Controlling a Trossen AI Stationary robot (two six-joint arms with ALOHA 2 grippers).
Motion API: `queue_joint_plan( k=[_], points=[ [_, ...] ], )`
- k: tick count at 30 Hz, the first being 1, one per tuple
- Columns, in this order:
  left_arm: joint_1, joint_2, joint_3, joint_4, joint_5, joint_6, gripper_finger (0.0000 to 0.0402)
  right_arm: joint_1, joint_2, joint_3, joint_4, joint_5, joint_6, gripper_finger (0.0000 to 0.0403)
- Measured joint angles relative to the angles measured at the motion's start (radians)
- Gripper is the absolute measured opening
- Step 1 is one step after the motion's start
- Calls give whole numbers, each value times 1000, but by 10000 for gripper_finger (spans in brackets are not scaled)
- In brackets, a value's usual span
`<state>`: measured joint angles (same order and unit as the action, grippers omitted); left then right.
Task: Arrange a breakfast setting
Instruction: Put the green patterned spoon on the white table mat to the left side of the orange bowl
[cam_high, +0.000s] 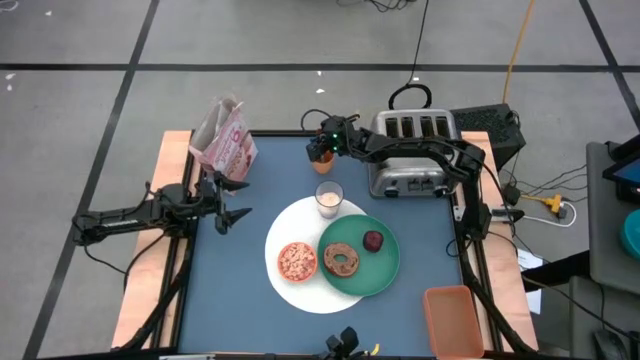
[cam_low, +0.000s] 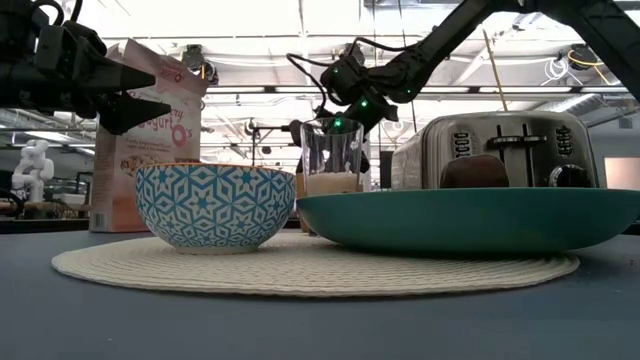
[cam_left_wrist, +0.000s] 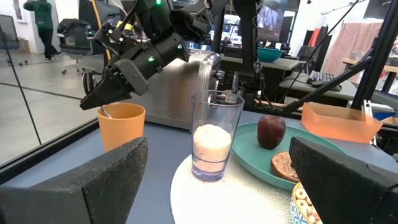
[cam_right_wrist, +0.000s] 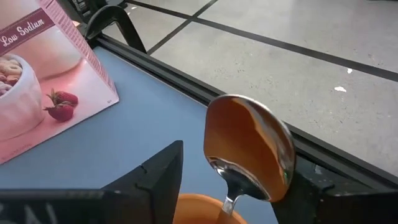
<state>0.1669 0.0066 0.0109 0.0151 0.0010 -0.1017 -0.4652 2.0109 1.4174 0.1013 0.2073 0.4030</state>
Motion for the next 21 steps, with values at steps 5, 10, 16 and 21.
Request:
queue_joint_plan(
  k=[5, 10, 16, 21],
  points=[
    [0, 0, 0, 0, 0, 0, 392, 0, 0, 0, -3, 0, 0, 187],
    [0, 0, 0, 0, 0, 0, 392, 0, 0, 0, -16, 0, 0, 171],
    [0, 0, 0, -1, 0, 0, 392, 0, 0, 0, -16, 0, 0, 144],
    [0, 0, 0, -1, 0, 0, 392, 0, 0, 0, -16, 0, 0, 120]
  ],
)
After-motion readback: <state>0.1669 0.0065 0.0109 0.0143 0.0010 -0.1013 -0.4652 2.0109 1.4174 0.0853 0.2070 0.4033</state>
